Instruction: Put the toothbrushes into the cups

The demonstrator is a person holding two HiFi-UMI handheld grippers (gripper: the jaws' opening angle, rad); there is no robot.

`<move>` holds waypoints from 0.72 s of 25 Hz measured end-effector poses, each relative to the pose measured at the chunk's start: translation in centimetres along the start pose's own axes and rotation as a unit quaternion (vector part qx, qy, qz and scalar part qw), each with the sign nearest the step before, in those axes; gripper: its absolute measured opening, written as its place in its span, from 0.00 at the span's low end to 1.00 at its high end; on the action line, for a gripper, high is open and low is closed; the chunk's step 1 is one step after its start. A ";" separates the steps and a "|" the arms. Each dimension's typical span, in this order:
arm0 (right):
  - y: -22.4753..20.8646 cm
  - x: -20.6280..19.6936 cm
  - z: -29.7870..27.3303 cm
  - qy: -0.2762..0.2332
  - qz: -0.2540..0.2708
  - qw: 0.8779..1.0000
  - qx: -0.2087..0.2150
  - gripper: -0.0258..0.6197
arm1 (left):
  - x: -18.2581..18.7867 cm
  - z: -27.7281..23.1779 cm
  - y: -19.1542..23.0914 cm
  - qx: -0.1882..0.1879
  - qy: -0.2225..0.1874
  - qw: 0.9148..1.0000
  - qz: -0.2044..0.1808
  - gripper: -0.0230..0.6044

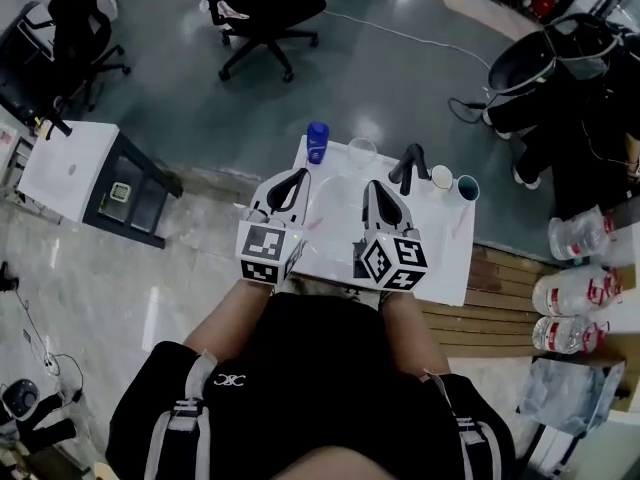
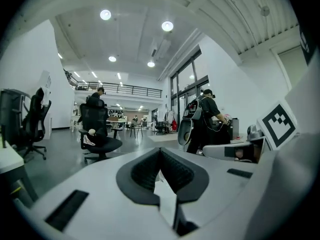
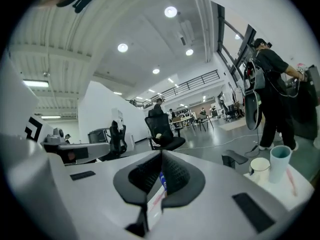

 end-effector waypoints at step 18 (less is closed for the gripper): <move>0.3 -16.3 -4.8 0.214 -0.433 0.874 -0.056 0.34 | -4.2 3.8 5.6 0.059 0.031 0.997 0.024 0.06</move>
Point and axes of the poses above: the fingertips, and each gripper's own axes: z backward along the fingers, y to its left, x out of its top, the point moved 2 cm from there along z, backward along the fingers
